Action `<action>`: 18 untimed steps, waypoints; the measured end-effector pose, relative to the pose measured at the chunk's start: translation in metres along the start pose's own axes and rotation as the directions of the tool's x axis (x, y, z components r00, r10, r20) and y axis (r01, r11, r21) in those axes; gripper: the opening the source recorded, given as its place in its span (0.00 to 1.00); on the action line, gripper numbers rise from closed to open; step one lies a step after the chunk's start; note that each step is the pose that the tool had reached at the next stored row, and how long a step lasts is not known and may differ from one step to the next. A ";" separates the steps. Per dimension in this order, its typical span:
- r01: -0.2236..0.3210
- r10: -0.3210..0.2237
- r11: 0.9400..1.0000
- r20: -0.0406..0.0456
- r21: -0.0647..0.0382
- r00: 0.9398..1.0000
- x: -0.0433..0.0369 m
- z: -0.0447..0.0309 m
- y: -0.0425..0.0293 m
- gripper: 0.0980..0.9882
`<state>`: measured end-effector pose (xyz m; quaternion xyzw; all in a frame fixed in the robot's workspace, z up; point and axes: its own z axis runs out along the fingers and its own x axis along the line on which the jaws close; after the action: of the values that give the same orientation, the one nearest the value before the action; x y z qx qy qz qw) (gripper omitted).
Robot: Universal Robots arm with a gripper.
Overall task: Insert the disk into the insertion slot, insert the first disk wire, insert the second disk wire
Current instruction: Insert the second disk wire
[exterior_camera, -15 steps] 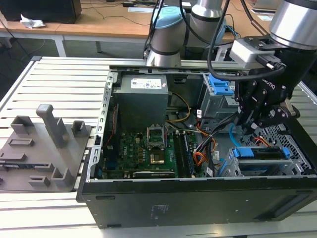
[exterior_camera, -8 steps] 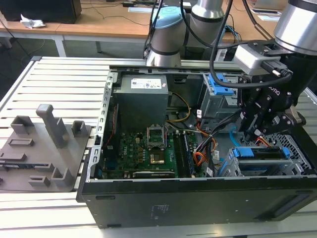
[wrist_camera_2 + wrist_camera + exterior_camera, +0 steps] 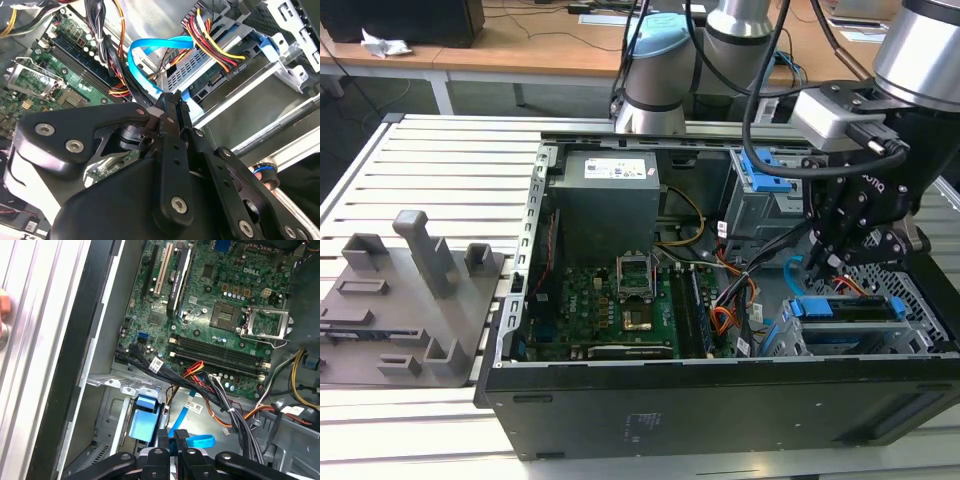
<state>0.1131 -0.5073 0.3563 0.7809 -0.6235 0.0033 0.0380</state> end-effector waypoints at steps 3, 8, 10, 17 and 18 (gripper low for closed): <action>-0.065 0.065 0.998 0.003 -0.004 0.998 0.0000 0.0003 0.0000 0.07; -0.177 0.177 0.984 0.009 -0.010 0.984 0.0000 0.0009 0.0000 0.07; -0.207 0.207 0.978 0.010 -0.012 0.978 0.0000 0.0011 -0.0002 0.07; -0.207 0.207 0.978 0.010 -0.013 0.978 0.0073 0.0013 -0.0170 0.07; -0.207 0.208 0.978 0.010 -0.013 0.978 0.0099 0.0015 -0.0174 0.07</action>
<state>0.1321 -0.5132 0.3543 0.7114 -0.7017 -0.0011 0.0385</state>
